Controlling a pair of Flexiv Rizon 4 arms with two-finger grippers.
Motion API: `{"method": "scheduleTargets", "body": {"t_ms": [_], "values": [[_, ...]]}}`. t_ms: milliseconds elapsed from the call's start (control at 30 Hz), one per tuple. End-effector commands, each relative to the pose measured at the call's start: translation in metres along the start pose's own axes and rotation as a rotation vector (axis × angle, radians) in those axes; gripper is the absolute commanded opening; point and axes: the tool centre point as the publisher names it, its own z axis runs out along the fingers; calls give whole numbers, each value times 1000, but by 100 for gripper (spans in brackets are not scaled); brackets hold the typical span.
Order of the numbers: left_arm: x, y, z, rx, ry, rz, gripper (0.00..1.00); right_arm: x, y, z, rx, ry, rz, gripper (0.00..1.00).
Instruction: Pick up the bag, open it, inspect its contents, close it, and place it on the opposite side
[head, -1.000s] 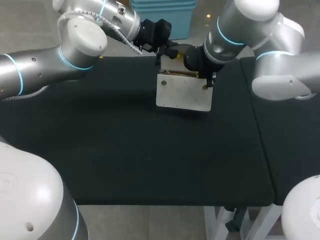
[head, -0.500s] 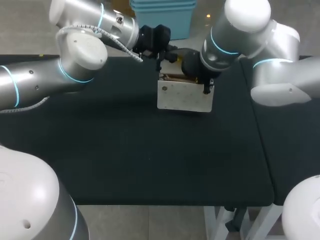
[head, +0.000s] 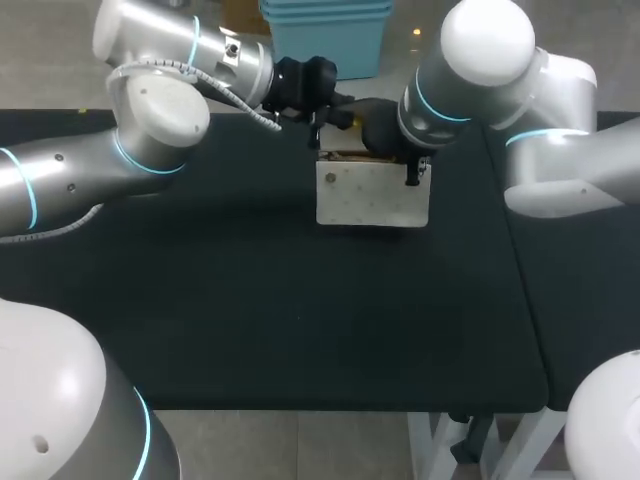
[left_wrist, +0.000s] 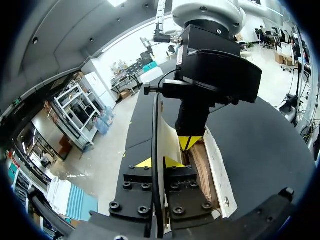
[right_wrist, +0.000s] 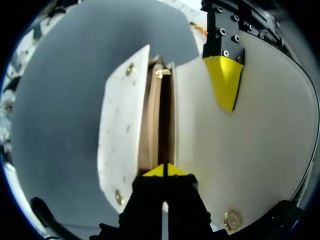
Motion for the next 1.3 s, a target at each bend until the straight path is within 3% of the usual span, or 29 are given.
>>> {"method": "scheduleTargets", "body": {"t_ms": [33,400,700,1300], "values": [[-1,-5,3,13,-4,1,0,-2,9,10,-7,10,-11,0],[-5,-6,3,30,-25,-24,0,7,10,22,-5,47,-24,0],[-6,-2,3,40,-54,-56,0,19,9,19,-26,50,9,0],[5,0,6,89,-19,-77,0,12,31,26,-44,35,-29,0]]}}
